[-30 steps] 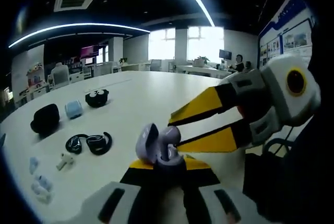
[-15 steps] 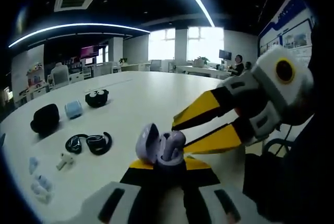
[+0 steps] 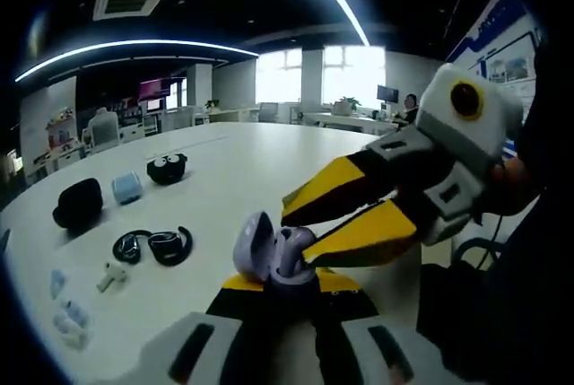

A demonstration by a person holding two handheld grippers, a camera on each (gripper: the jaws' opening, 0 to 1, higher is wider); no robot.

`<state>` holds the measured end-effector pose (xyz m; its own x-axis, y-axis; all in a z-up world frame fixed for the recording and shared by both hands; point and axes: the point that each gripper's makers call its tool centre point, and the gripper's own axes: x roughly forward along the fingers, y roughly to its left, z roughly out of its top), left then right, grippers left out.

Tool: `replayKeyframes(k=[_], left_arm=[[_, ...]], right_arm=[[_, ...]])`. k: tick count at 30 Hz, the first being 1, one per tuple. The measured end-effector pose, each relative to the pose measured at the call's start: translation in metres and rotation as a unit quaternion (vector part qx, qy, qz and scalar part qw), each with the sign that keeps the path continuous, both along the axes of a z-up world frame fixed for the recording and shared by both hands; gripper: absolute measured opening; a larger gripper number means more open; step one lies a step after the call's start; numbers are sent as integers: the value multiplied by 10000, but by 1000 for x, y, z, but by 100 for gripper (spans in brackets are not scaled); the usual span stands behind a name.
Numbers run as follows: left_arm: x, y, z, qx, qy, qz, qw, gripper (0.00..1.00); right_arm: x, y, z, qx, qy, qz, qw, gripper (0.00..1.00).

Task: Pick up the earbuds from the table and place the earbuds into the earbud case

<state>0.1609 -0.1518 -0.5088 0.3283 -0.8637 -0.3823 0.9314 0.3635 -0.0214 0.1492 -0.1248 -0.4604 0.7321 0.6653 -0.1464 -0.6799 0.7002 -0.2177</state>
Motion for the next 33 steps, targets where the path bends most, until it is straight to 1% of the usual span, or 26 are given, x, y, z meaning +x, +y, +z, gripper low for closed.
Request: replayKeyframes(k=[2,5,12,15,20,23,25,30,33], left_arm=[[0,0,-1,20,19,11,10000,19],[2,-2,-1,6,27,11,10000,19],[5,-4,-1,-13,21,0,10000,19],[5,-4,-1,-27,17,1,10000,19],[5,-4,-1,-53,3,1,10000,19],[5,-4,-1,-70,-7,4,10000,19],[4,-4,-1,-84,-15,6,10000,19],[4,-3,0,-135,-30,16,9999,19],[3,-3,0,-179,-38,21,9998,19]], right_arm=[[1,3,-3,-42,42,6,10000,6],[2,5,-5,-102,21,9,9999,6],[2,7,-4,-37,115,0,9999,7],[1,5,-1,6,153,5,9999,8],[4,-1,10,149,264,2,9995,13],[8,-6,13,192,301,17,9994,14],[12,-8,23,195,312,58,9993,15],[27,-12,39,96,359,155,9992,16],[42,-13,47,-69,435,264,9987,16]])
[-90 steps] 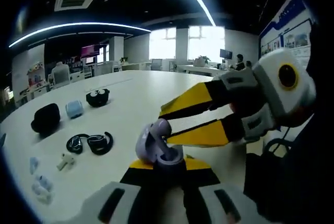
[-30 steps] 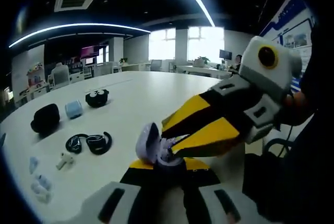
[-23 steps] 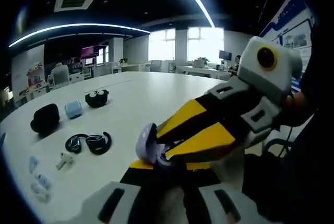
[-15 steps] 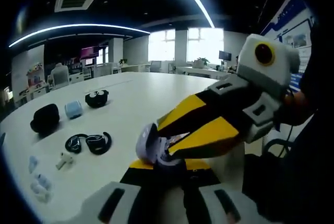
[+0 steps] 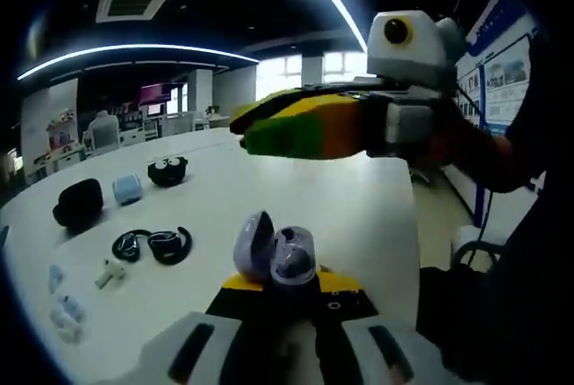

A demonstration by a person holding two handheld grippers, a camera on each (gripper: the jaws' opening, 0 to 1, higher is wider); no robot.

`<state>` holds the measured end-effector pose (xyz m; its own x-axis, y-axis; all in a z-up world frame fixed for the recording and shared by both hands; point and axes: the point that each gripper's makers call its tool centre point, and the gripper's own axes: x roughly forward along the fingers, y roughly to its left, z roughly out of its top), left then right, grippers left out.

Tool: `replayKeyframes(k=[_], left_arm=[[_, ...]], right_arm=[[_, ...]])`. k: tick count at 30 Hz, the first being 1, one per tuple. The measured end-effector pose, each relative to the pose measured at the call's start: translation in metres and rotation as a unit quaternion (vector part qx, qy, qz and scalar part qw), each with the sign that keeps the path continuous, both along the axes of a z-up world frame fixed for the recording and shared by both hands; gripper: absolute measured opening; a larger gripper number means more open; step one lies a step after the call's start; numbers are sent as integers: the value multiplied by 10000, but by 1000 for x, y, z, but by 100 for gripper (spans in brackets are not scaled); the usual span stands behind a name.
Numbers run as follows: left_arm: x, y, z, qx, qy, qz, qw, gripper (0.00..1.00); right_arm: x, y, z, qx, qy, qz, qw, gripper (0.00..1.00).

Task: Pick up the earbuds from the table and place the earbuds into the earbud case

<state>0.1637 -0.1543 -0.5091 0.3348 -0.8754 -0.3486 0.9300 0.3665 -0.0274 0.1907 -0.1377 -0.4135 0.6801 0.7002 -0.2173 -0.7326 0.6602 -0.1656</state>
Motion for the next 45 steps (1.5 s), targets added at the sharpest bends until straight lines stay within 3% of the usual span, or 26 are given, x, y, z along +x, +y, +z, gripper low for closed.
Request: replayKeyframes(k=[5,9,12,18,20,26,27,29,32,36,45], left_arm=[[-1,1,0,-80,-19,9,10000,19],[-2,1,0,-111,-39,24,9999,19],[-2,2,0,-149,-55,33,9999,19],[-3,3,0,-186,-79,38,9998,19],[-3,2,0,-221,-98,65,9997,19],[-3,3,0,-255,-118,71,9996,19],[-3,3,0,-257,-118,72,9996,19],[-4,3,0,-271,-124,84,9995,19],[-5,3,-1,-279,-123,75,9995,19],[-5,3,0,-290,-113,59,9995,19],[-5,3,-1,-297,-109,63,9995,19]], right_arm=[[19,11,4,-510,59,266,9983,16],[28,38,13,-690,48,619,9957,16],[37,59,9,-905,103,944,9914,16],[66,102,-8,-1611,274,1650,9727,15],[76,114,-17,-1885,364,1868,9635,15],[91,135,-52,-3056,525,2545,9160,15],[91,135,-53,-3109,521,2577,9133,15],[95,141,-63,-3526,312,2851,8908,15],[95,142,-78,-4006,340,3136,8602,15],[97,143,-92,-4504,270,3381,8259,14],[94,153,-101,-4490,489,3671,8132,14]])
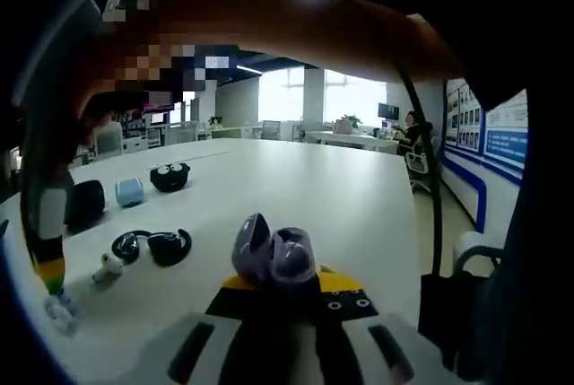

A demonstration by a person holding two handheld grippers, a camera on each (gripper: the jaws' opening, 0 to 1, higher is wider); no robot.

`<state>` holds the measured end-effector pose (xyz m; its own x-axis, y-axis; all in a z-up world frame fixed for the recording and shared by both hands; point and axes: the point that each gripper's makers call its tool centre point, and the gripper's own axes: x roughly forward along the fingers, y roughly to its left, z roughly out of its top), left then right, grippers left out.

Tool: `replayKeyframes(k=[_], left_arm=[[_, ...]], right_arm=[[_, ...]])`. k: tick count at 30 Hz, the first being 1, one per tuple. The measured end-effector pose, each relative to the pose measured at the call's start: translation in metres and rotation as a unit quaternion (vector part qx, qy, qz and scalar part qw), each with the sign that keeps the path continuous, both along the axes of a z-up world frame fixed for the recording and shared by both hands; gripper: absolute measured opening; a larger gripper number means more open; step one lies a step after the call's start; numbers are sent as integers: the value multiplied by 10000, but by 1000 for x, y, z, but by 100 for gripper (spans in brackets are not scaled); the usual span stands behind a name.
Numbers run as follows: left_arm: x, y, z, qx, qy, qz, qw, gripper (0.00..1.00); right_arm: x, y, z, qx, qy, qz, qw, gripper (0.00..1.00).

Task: Pick up the earbuds from the table and place the earbuds into the earbud case

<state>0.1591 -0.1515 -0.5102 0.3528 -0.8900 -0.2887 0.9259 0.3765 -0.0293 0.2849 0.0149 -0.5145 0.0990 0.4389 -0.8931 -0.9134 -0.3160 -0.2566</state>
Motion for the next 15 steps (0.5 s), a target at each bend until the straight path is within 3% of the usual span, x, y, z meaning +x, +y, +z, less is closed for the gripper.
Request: replayKeyframes(k=[7,10,15], left_arm=[[1,1,0,-1,-1,4,10000,19],[2,1,0,-2,5,0,10000,19],[3,1,1,0,1,15,10000,19]], right_arm=[[1,4,-4,-50,305,-64,9995,11],[-2,4,-6,-4,652,-427,9970,5],[-2,4,-4,63,796,-600,9950,4]])
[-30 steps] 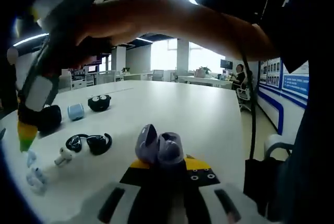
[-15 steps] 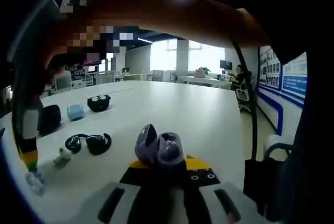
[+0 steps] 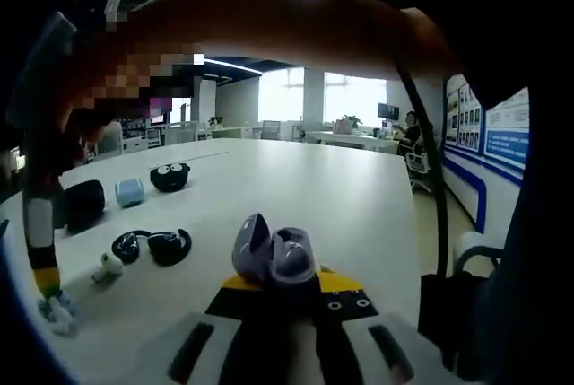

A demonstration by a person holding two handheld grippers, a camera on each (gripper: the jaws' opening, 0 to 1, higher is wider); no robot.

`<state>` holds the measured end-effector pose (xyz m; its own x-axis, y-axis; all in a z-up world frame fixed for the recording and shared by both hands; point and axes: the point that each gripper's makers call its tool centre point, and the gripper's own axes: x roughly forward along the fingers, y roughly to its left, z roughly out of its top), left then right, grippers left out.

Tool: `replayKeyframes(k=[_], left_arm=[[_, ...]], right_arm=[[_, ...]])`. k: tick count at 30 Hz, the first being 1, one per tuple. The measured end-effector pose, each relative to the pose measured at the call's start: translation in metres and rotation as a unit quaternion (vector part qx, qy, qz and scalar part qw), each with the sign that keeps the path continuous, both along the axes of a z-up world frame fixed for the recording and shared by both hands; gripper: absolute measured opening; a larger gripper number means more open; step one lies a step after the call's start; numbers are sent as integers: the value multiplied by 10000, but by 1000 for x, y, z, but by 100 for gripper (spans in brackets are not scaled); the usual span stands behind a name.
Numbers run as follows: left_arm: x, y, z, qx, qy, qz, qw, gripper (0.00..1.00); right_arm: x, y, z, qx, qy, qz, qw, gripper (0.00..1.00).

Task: Pick up the earbuds from the table and place the earbuds into the earbud case

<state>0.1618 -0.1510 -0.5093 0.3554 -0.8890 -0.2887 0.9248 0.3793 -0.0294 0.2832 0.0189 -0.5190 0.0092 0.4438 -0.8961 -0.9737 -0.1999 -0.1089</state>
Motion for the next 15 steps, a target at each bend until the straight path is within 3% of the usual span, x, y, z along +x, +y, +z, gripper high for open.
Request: replayKeyframes(k=[5,15], left_arm=[[0,0,0,1,-1,-4,10000,20],[-3,0,2,-8,30,-31,10000,20]], right_arm=[[-2,-4,8,195,75,-188,9996,3],[-11,-57,43,468,-5,-656,9967,3]])
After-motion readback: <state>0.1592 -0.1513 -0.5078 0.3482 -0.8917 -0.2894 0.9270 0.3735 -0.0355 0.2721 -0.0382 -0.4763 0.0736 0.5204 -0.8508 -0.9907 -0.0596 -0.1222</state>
